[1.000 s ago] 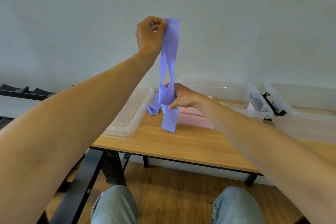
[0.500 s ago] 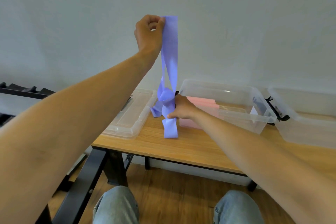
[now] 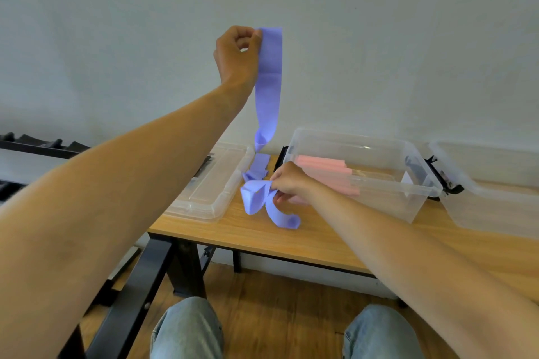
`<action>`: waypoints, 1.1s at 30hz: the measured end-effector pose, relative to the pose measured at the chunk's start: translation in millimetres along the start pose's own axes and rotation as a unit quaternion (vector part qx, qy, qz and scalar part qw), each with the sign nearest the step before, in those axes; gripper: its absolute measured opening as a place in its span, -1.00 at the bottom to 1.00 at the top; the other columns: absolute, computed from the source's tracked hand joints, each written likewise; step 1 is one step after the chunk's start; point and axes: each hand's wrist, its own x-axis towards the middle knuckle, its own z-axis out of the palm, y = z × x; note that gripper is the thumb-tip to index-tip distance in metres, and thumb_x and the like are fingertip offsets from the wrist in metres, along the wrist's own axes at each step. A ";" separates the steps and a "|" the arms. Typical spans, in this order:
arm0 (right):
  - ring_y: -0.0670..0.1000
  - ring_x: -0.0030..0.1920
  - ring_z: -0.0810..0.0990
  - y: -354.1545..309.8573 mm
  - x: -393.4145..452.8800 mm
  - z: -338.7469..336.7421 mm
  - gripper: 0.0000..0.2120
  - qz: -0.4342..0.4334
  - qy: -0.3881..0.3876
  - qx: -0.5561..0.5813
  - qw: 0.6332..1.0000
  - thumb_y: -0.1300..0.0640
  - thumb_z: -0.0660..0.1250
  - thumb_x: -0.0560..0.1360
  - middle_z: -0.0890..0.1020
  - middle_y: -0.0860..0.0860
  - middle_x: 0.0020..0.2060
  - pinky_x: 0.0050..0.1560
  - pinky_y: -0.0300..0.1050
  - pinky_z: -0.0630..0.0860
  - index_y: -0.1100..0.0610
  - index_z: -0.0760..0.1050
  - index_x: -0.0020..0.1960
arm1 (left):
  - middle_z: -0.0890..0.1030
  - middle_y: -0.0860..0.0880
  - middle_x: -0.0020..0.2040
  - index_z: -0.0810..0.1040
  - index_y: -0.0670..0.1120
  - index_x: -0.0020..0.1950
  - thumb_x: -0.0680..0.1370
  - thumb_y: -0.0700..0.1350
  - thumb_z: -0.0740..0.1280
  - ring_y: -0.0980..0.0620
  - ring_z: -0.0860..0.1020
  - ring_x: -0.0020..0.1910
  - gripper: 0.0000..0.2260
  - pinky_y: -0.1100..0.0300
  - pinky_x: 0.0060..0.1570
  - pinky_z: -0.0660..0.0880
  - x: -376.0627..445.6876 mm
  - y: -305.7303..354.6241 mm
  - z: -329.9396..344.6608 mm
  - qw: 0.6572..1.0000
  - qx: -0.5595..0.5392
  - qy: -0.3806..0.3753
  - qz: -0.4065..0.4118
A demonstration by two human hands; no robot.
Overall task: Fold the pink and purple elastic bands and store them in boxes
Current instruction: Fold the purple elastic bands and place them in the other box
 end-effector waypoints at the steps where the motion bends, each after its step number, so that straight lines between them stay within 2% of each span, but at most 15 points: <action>1: 0.10 -0.34 0.67 -2.2 0.1 1.2 -0.88 0.002 0.006 0.023 1.000 0.39 0.29 0.49 0.58 0.14 -0.21 -0.27 -0.12 0.64 0.27 0.56 -0.02 | 0.63 0.12 -0.30 0.63 -0.05 -0.10 0.58 -0.08 0.42 0.29 0.53 -0.35 -0.91 0.39 -0.23 0.49 -1.0 -1.0 -0.3 1.000 0.000 0.001 -0.002; 3: 0.16 -0.14 0.71 -6.5 -0.8 5.3 -0.71 0.016 -0.023 0.088 0.996 0.44 0.38 0.48 0.58 0.16 -0.03 -0.23 -0.06 0.69 0.20 0.49 0.14 | 0.63 0.12 -0.30 0.62 -0.04 -0.11 0.58 -0.08 0.42 0.30 0.52 -0.36 -0.91 0.39 -0.24 0.48 -4.4 -3.1 -0.7 1.000 0.004 -0.002 -0.008; 5: 0.16 -0.11 0.71 -10.4 -2.6 7.2 -0.49 0.033 -0.055 0.121 0.991 0.40 0.46 0.47 0.58 0.20 0.17 -0.22 -0.09 0.69 0.14 0.38 0.33 | 0.63 0.11 -0.30 0.62 -0.04 -0.10 0.59 -0.08 0.42 0.31 0.52 -0.36 -0.91 0.37 -0.24 0.50 -8.7 -6.0 -0.7 1.000 0.011 -0.009 -0.012; 6: 0.13 -0.14 0.70 -13.6 -4.7 5.6 -0.49 0.027 -0.054 0.101 0.993 0.35 0.48 0.47 0.60 0.20 0.17 -0.23 -0.11 0.68 0.12 0.38 0.33 | 0.63 0.11 -0.29 0.62 -0.05 -0.10 0.59 -0.08 0.41 0.32 0.52 -0.36 -0.91 0.37 -0.24 0.50 -11.2 -7.3 -0.7 1.000 0.014 -0.014 -0.013; 9: 0.07 -0.19 0.68 -29.4 -13.1 -10.4 -0.77 -0.025 0.028 0.072 0.997 0.24 0.40 0.50 0.70 0.13 -0.02 -0.24 -0.09 0.63 0.08 0.53 0.14 | 0.63 0.08 -0.26 0.62 -0.08 -0.09 0.60 -0.09 0.41 0.35 0.53 -0.35 -0.90 0.43 -0.28 0.46 -17.4 -9.8 -0.6 0.999 0.019 -0.031 -0.014; 11: 0.08 -0.17 0.69 -42.5 -21.6 -24.9 -0.74 -0.038 0.061 0.149 0.986 0.28 0.28 0.52 0.69 0.11 -0.08 -0.15 -0.03 0.64 0.09 0.51 0.18 | 0.64 0.06 -0.23 0.63 -0.09 -0.07 0.60 -0.09 0.41 0.36 0.54 -0.33 -0.91 0.46 -0.29 0.44 -21.6 -9.5 -0.9 0.999 0.023 -0.037 -0.018; 14: 0.03 -0.12 0.69 -52.6 -34.7 -41.2 -0.67 -0.063 0.021 0.260 0.963 0.33 0.20 0.47 0.66 0.08 -0.13 0.06 0.02 0.70 0.11 0.54 0.16 | 0.65 0.05 -0.21 0.63 -0.12 -0.04 0.60 -0.09 0.40 0.35 0.55 -0.32 -0.89 0.47 -0.28 0.42 -27.0 -9.0 -1.6 0.999 0.014 -0.024 -0.020; 16: 0.04 -0.10 0.65 -51.1 -38.4 -43.8 -0.73 -0.073 -0.013 0.326 0.942 0.20 0.25 0.35 0.63 0.08 -0.12 0.10 0.07 0.69 0.11 0.54 0.04 | 0.65 0.07 -0.21 0.63 -0.11 -0.04 0.60 -0.08 0.40 0.35 0.55 -0.33 -0.89 0.46 -0.29 0.42 -30.4 -8.0 -2.1 1.000 0.004 -0.007 -0.030; 18: 0.05 -0.06 0.65 -46.8 -40.1 -37.6 -0.66 -0.080 -0.018 0.342 0.936 0.05 0.38 0.33 0.66 0.06 -0.04 0.00 0.00 0.63 0.09 0.52 0.09 | 0.66 0.08 -0.25 0.61 -0.07 -0.06 0.60 -0.05 0.39 0.32 0.54 -0.36 -0.90 0.39 -0.27 0.44 -33.6 -7.3 -1.9 0.999 -0.008 0.010 -0.042; 21: 0.05 0.04 0.67 -39.1 -37.4 -20.2 -0.54 -0.116 0.071 0.269 0.953 -0.02 0.54 0.47 0.68 0.04 0.11 0.00 -0.05 0.59 0.07 0.48 0.27 | 0.65 0.11 -0.30 0.61 -0.05 -0.07 0.59 -0.06 0.40 0.26 0.54 -0.38 -0.91 0.27 -0.22 0.51 -39.3 -4.3 1.2 0.997 -0.034 0.025 -0.062; 24: -0.09 -0.15 0.68 -34.1 -40.3 -13.3 -0.81 -0.175 0.152 0.294 0.927 0.13 0.52 0.51 0.72 -0.06 -0.16 -0.16 -0.24 0.56 0.10 0.56 0.06 | 0.63 0.17 -0.37 0.61 -0.05 -0.09 0.58 -0.08 0.41 0.22 0.55 -0.36 -0.92 0.20 -0.16 0.55 -47.7 -1.8 3.9 0.995 -0.056 0.022 -0.084; 25: -0.12 -0.24 0.67 -33.2 -43.1 -14.2 -0.90 -0.189 0.151 0.309 0.920 0.19 0.50 0.53 0.72 -0.09 -0.27 -0.22 -0.27 0.54 0.12 0.58 -0.02 | 0.62 0.17 -0.38 0.61 -0.05 -0.09 0.58 -0.08 0.42 0.21 0.55 -0.36 -0.92 0.19 -0.15 0.56 -50.7 -1.5 3.6 0.994 -0.064 0.021 -0.089; 27: -0.11 -0.29 0.68 -30.2 -51.6 -15.8 -0.91 -0.201 0.133 0.330 0.913 0.22 0.48 0.55 0.71 -0.08 -0.34 -0.21 -0.22 0.57 0.14 0.60 -0.12 | 0.62 0.18 -0.38 0.61 -0.04 -0.09 0.58 -0.09 0.42 0.20 0.56 -0.35 -0.93 0.22 -0.18 0.55 -56.6 -1.8 1.0 0.991 -0.081 0.027 -0.103; 30: 0.02 -0.29 0.69 -19.8 -71.0 -16.5 -0.92 -0.209 0.078 0.351 0.909 0.27 0.48 0.54 0.72 0.07 -0.30 -0.15 -0.12 0.60 0.22 0.62 -0.11 | 0.63 0.21 -0.38 0.62 -0.04 -0.09 0.58 -0.10 0.43 0.23 0.58 -0.33 -0.94 0.28 -0.21 0.54 -65.0 -3.0 -7.2 0.986 -0.100 0.049 -0.122; 33: 0.06 -0.23 0.71 -0.8 -95.8 -12.1 -0.93 -0.206 0.012 0.366 0.907 0.32 0.49 0.53 0.72 0.11 -0.24 -0.12 -0.10 0.63 0.21 0.65 -0.02 | 0.65 0.20 -0.34 0.62 -0.04 -0.08 0.57 -0.10 0.43 0.21 0.60 -0.28 -0.95 0.24 -0.16 0.54 -76.1 -2.9 -16.7 0.983 -0.122 0.059 -0.128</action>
